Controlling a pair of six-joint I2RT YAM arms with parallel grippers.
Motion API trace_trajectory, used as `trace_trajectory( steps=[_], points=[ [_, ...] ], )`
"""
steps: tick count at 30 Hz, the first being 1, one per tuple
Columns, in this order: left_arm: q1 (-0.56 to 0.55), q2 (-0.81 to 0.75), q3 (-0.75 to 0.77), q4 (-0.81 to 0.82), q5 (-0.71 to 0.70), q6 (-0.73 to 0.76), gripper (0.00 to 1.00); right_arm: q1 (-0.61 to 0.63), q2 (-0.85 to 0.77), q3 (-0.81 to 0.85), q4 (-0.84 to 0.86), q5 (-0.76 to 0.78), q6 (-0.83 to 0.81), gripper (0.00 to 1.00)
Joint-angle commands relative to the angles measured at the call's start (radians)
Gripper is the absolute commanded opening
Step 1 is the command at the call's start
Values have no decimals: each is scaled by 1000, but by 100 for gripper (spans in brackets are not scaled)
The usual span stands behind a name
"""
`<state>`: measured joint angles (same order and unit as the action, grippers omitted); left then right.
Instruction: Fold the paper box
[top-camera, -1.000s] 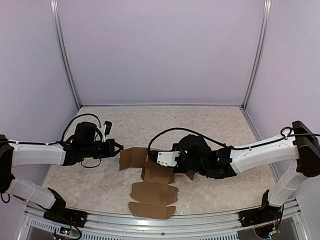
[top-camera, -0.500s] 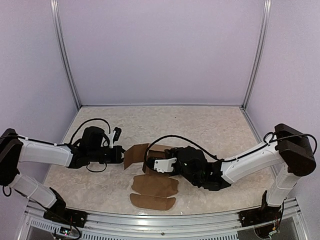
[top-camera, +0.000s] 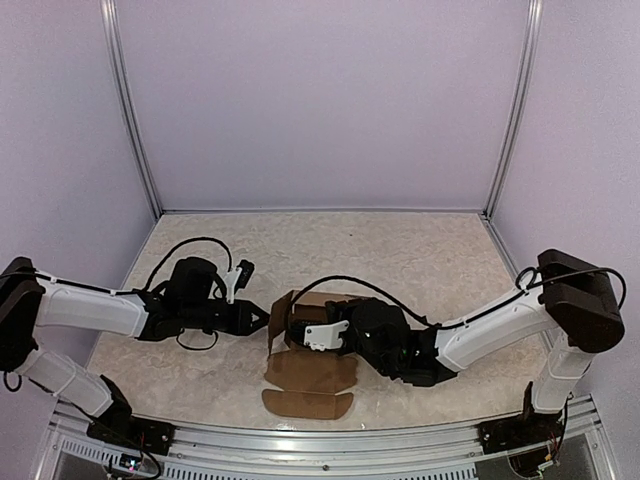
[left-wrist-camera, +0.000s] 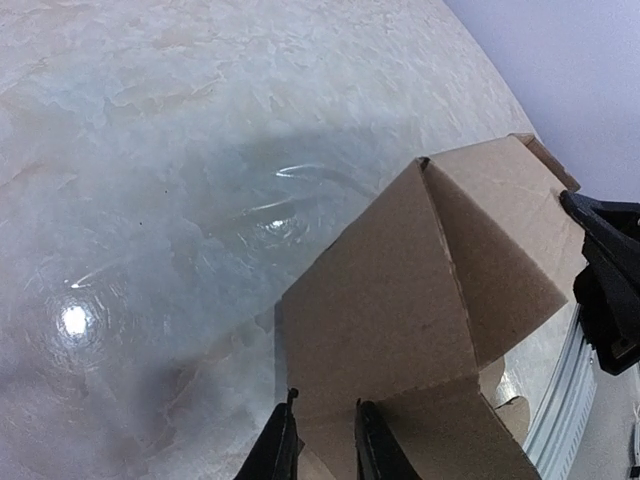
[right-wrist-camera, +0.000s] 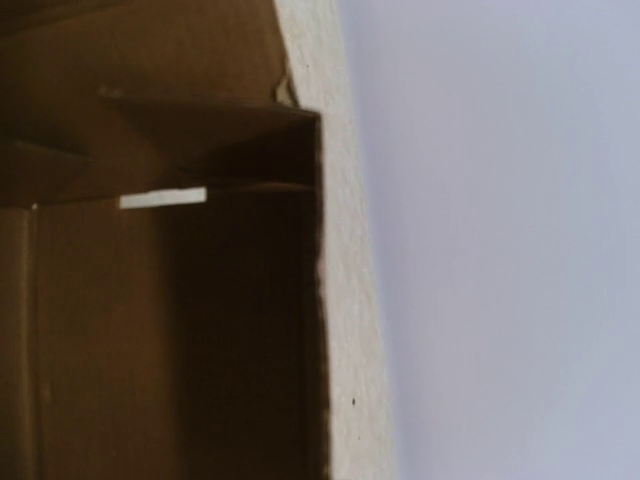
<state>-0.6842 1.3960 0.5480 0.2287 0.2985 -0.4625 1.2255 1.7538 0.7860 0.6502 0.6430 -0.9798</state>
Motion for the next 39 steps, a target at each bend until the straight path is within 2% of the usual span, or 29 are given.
trace_trajectory(
  steps=[1,5,12,17,33,39],
  points=[
    [-22,-14,23,-21,-22,33,21,34,39,-15,81,43,-48,0],
    [-32,-14,15,-22,-31,35,28,46,55,-21,115,68,-64,0],
    [-53,-41,-25,9,-51,35,47,72,78,-39,165,104,-83,0],
    [-77,-55,-42,19,-71,44,55,91,103,-48,206,129,-101,0],
    [-168,-88,-87,38,-105,51,58,117,114,-51,179,152,-67,0],
    [-176,-42,-69,67,-107,48,58,126,117,-47,172,152,-52,0]
  ],
)
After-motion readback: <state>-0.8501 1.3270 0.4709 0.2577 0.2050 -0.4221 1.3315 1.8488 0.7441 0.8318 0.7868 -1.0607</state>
